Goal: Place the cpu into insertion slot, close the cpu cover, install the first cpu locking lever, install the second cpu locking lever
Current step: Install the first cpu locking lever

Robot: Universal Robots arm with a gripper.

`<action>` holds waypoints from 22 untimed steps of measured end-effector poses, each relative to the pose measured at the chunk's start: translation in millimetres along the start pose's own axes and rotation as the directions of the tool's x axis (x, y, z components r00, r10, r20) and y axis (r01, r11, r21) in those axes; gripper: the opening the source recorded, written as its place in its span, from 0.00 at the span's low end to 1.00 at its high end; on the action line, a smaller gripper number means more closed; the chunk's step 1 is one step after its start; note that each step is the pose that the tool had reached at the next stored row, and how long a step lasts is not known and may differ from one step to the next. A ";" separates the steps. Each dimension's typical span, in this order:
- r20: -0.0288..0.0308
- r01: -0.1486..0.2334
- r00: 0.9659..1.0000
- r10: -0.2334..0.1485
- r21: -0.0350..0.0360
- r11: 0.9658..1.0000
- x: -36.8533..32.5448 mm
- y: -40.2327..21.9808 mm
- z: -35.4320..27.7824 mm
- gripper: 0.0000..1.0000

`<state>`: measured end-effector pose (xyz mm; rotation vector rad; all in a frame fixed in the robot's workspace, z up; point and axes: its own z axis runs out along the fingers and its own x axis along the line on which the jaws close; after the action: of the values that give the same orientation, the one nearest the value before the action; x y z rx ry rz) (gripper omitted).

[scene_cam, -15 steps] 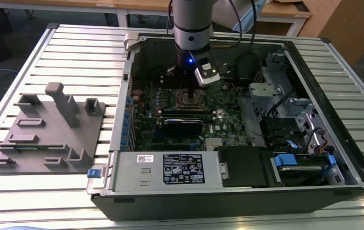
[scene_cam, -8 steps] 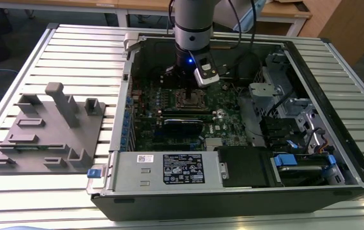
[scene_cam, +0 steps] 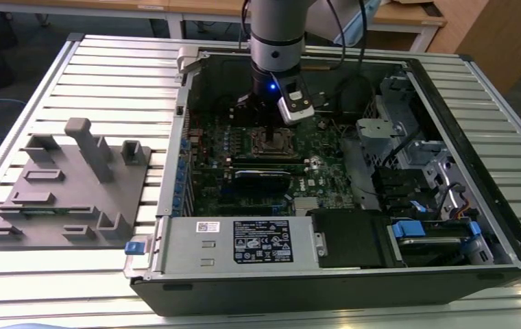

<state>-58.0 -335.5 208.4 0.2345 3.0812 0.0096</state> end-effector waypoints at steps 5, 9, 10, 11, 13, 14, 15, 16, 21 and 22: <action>-0.003 0.001 1.000 -0.001 0.012 1.000 -3.7 1.6 0.6 0.11; -0.002 0.003 1.000 -0.003 0.017 1.000 -3.7 1.9 0.6 0.11; -0.002 0.003 1.000 -0.003 0.017 1.000 -3.7 1.9 0.6 0.11; -0.002 0.003 1.000 -0.003 0.017 1.000 -3.7 1.9 0.6 0.11; -0.003 0.003 1.000 -0.003 0.017 1.000 -3.8 2.0 -1.1 0.11; -0.002 0.003 1.000 -0.003 0.017 1.000 -3.8 2.0 -2.3 0.11; -0.002 0.003 1.000 -0.003 0.017 1.000 -3.9 2.0 -2.7 0.11; -0.002 0.003 1.000 -0.003 0.016 1.000 -3.9 2.0 -2.7 0.11; -0.003 0.014 1.000 -0.014 0.016 1.000 -4.4 2.1 -2.7 0.11; -0.003 0.018 1.000 -0.018 0.016 1.000 -4.6 2.1 -2.7 0.11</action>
<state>-53.3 -334.1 211.4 0.2077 3.0869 -0.0157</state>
